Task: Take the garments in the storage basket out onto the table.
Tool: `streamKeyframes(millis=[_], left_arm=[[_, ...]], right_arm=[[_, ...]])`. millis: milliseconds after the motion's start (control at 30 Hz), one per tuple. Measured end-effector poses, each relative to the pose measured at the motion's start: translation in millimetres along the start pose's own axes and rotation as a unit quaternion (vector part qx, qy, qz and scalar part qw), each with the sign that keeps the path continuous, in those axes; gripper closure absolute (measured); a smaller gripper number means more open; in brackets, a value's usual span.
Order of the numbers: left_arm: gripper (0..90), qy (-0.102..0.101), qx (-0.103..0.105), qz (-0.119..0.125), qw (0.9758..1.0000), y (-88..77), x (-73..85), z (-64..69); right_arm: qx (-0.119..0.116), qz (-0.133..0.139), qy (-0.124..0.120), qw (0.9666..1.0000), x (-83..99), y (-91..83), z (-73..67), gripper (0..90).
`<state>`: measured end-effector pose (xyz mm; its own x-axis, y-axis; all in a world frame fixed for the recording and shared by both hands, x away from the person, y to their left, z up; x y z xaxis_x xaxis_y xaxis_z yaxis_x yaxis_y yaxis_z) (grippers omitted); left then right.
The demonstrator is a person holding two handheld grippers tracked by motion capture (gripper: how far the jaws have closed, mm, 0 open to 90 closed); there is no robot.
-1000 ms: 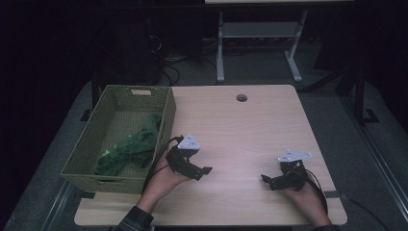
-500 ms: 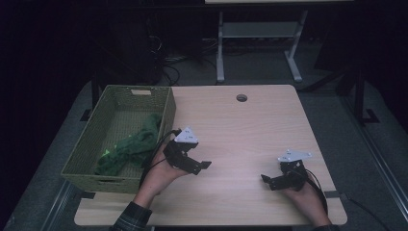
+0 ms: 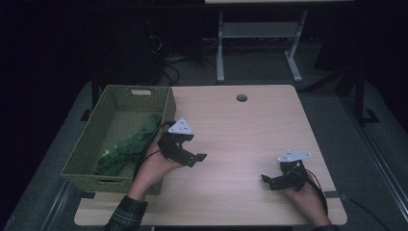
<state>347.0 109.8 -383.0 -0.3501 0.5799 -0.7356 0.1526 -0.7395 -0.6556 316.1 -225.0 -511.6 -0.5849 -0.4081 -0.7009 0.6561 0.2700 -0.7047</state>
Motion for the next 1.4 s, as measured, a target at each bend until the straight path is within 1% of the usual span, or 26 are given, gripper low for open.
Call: streamKeyframes(millis=[133,233,300,333,400,467,533,600,633,667,700,733,800,833,867,900,933,967,1033,1100,1133,1200,1267,1300,1367,1400], left_arm=[[14.8,-0.003,-0.005,-0.002,1.0000,-5.5,-0.8,-4.5],[14.8,-0.005,-0.004,-0.002,1.0000,-7.0,-0.9,-6.4],[14.8,-0.008,-0.003,-0.006,0.9999,-6.5,1.4,-8.5],[14.8,-0.007,-0.004,-0.016,0.9998,-6.0,4.0,-10.6],[14.8,-0.013,-0.007,-0.017,0.9998,-8.0,5.5,-12.4],[14.8,-0.013,-0.008,-0.015,0.9998,-9.3,6.0,-13.4],[14.8,-0.018,-0.011,-0.013,0.9997,-14.0,8.1,-16.1],[14.8,-0.017,-0.011,-0.013,0.9997,-16.1,9.2,-17.2],[14.8,-0.021,-0.009,-0.012,0.9997,-17.9,10.4,-17.7],[14.8,-0.028,-0.003,-0.004,0.9996,-21.2,11.2,-19.7],[14.9,-0.028,-0.003,-0.004,0.9996,-21.2,11.2,-19.7],[15.0,-0.028,-0.004,0.000,0.9996,-26.5,12.4,-23.9],[15.1,-0.030,-0.008,0.001,0.9995,-29.6,13.7,-26.1],[15.1,-0.034,-0.010,0.007,0.9993,-32.4,14.6,-28.2],[15.1,-0.032,-0.012,0.006,0.9994,-36.0,16.0,-30.9],[15.2,-0.038,-0.013,0.010,0.9991,-38.9,17.4,-32.2],[17.2,-0.040,-0.014,0.012,0.9990,-41.9,18.9,-33.9],[17.2,-0.038,-0.015,0.011,0.9991,-45.4,20.4,-35.6],[19.2,-0.044,-0.023,0.013,0.9987,-55.1,24.5,-38.9],[19.3,-0.047,-0.024,0.014,0.9985,-58.4,26.3,-40.7],[19.9,-0.045,-0.026,0.013,0.9986,-60.7,27.5,-42.6],[20.1,-0.052,-0.036,0.014,0.9979,-68.8,31.5,-47.1],[20.8,-0.054,-0.042,0.014,0.9975,-75.1,33.7,-49.4],[21.0,-0.054,-0.042,0.014,0.9975,-75.1,33.7,-49.4],[21.6,-0.057,-0.050,0.019,0.9969,-81.0,35.2,-50.6],[22.7,-0.055,-0.055,0.017,0.9968,-85.0,36.1,-51.5]], right_arm=[[0.000,0.000,0.000,1.0000,0.0,0.0,0.0,1.0],[0.000,0.000,0.000,1.0000,0.0,0.0,0.0,1.0],[0.000,0.000,0.000,1.0000,0.0,0.0,0.0,1.0],[0.000,0.000,0.000,1.0000,0.0,0.0,0.0,1.0],[0.001,0.002,-0.002,1.0000,-0.1,0.2,0.3,1.0],[0.000,0.002,-0.003,1.0000,-0.1,0.3,0.4,1.0],[0.000,0.002,-0.003,1.0000,-0.1,0.2,0.4,1.0],[0.000,0.002,-0.003,1.0000,-0.1,0.3,0.4,1.0],[0.000,0.002,-0.002,1.0000,-0.1,0.3,0.4,1.0],[0.000,0.002,-0.003,1.0000,-0.1,0.3,0.4,1.0],[0.000,0.002,-0.003,1.0000,-0.1,0.3,0.4,1.0],[0.000,0.002,-0.003,1.0000,-0.1,0.2,0.5,1.0],[0.000,0.002,-0.003,1.0000,-0.1,0.3,0.4,1.0],[0.000,0.002,-0.003,1.0000,-0.1,0.3,0.4,1.0],[0.000,0.002,-0.003,1.0000,-0.1,0.2,0.4,1.0],[0.000,0.002,-0.003,1.0000,-0.1,0.3,0.4,1.0],[0.000,0.002,-0.003,1.0000,-0.1,0.2,0.4,1.0],[0.000,0.002,-0.003,1.0000,-0.1,0.2,0.4,1.0],[0.000,0.002,-0.003,1.0000,-0.1,0.2,0.4,1.0],[0.000,0.002,-0.003,1.0000,-0.1,0.3,0.4,1.0],[0.000,0.002,-0.003,1.0000,-0.1,0.3,0.4,1.0],[0.000,0.002,-0.003,1.0000,-0.1,0.3,0.4,1.0],[0.000,0.002,-0.003,1.0000,-0.1,0.2,0.4,1.0],[0.000,0.002,-0.003,1.0000,-0.1,0.2,0.4,1.0],[0.000,0.002,-0.003,1.0000,-0.1,0.3,0.4,1.0],[0.000,0.002,-0.003,1.0000,-0.1,0.2,0.4,1.0]])
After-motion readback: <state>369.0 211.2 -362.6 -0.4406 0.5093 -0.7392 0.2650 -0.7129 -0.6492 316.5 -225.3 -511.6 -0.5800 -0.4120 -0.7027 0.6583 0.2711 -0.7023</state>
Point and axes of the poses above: each handheld gripper's, and its own axes: y roughly forward along the jaws, x roughly out of its underside, z roughly to its right, the point moved 4 cm from there along y, roughly forward along the jaws, and after that the axes turned 12 degrees about x, right-handed, at the moved point
